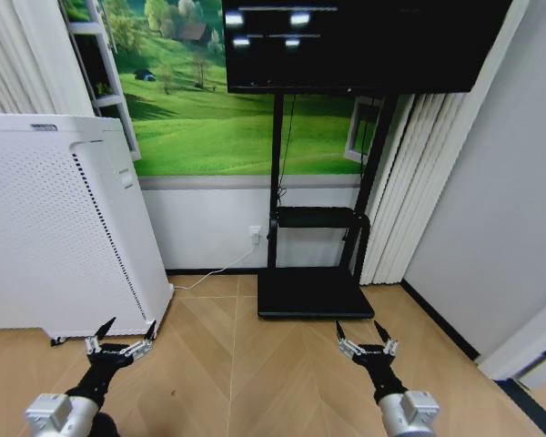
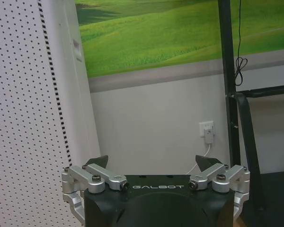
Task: Pick up the trash bin and place the garbage on the floor into it.
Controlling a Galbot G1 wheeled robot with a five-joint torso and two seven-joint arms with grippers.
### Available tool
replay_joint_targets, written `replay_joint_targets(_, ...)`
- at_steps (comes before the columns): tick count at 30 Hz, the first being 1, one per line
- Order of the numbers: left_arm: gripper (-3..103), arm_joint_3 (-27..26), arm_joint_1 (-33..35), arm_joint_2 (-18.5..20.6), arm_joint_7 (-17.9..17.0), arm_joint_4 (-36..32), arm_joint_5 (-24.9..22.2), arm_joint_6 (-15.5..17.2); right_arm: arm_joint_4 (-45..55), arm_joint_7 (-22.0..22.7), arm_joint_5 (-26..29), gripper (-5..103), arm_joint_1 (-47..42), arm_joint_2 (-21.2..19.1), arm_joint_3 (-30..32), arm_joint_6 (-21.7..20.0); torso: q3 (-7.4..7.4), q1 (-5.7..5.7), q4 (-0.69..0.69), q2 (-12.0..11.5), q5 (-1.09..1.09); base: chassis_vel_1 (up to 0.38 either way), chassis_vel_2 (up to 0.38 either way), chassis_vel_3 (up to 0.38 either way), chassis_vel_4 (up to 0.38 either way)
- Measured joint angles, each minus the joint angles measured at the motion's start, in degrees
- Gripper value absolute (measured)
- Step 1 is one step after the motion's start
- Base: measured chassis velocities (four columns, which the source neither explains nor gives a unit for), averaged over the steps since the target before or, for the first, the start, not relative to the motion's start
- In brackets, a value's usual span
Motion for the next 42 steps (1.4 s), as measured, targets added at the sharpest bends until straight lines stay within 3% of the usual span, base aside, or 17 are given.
replay_joint_targets(11, 100, 0.0, 0.0, 0.0, 0.0, 0.0, 0.0, 0.0, -0.1, 0.0, 0.0, 100, 0.0, 0.0, 0.0, 0.0, -0.12, -0.03, 0.0, -0.2, 0.0, 0.0, 0.0, 0.0, 0.0)
replay_joint_targets(17, 100, 0.0, 0.0, 0.0, 0.0, 0.1, -0.1, 0.1, -0.1, 0.0, 0.1, 100, 0.1, 0.0, 0.0, 0.1, -2.14, -0.7, 0.0, -2.9, 0.0, 0.0, 0.0, 0.0, 0.0)
replay_joint_targets(25, 100, 0.0, 0.0, 0.0, 0.0, 0.1, -0.1, 0.1, -0.2, 0.0, 0.1, 100, 0.1, 0.0, 0.1, 0.1, -2.66, -0.84, 0.0, -3.5, 0.0, 0.0, 0.0, 0.0, 0.0)
replay_joint_targets(42, 100, 0.0, 0.0, 0.0, 0.0, 0.1, -0.1, 0.1, -0.2, 0.0, 0.1, 100, 0.1, 0.0, 0.1, 0.1, 0.33, 0.06, 0.0, 0.4, 0.0, 0.0, 0.0, 0.0, 0.0)
